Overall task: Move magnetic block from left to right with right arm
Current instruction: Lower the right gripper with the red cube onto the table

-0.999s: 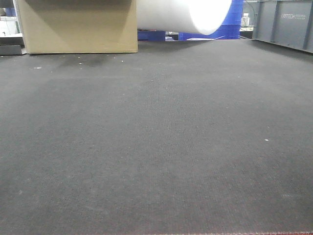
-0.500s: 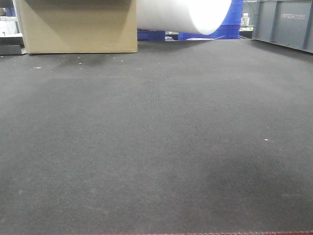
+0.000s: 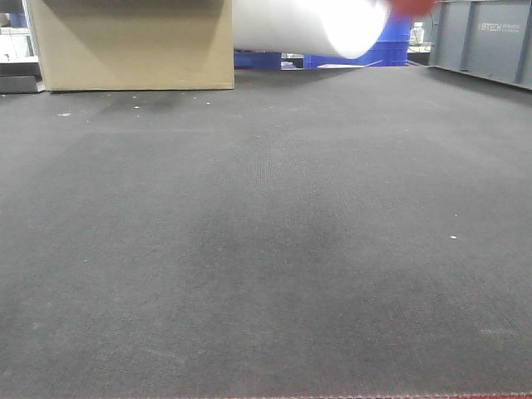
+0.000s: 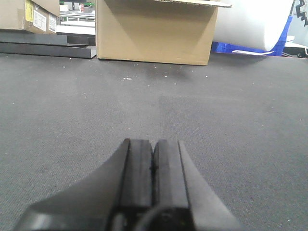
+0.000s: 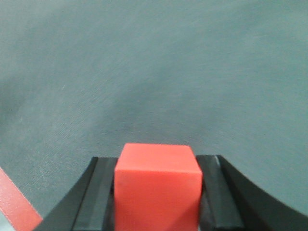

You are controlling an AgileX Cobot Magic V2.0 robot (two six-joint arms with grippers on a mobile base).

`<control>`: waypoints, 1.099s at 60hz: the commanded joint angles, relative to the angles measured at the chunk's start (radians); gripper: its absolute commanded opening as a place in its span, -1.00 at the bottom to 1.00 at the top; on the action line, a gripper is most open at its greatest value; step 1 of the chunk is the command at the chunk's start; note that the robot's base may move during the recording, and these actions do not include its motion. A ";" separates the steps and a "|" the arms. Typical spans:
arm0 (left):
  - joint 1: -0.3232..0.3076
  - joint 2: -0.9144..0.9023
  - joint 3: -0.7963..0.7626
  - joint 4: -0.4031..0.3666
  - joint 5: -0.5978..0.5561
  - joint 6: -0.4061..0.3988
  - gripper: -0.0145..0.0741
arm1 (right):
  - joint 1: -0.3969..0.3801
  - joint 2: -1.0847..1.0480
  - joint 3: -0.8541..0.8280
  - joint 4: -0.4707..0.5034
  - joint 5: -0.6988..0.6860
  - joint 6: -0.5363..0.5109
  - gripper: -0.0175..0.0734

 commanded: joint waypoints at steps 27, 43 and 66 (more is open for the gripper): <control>0.001 -0.011 0.010 0.000 -0.090 -0.004 -0.94 | 0.049 0.455 -0.292 0.017 0.009 -0.023 -0.08; 0.001 -0.011 0.010 0.000 -0.090 -0.004 -0.94 | 0.049 0.555 -0.292 0.015 0.003 -0.023 -0.08; 0.001 -0.011 0.010 0.000 -0.090 -0.004 -0.94 | 0.049 0.567 -0.292 0.014 0.025 -0.023 0.66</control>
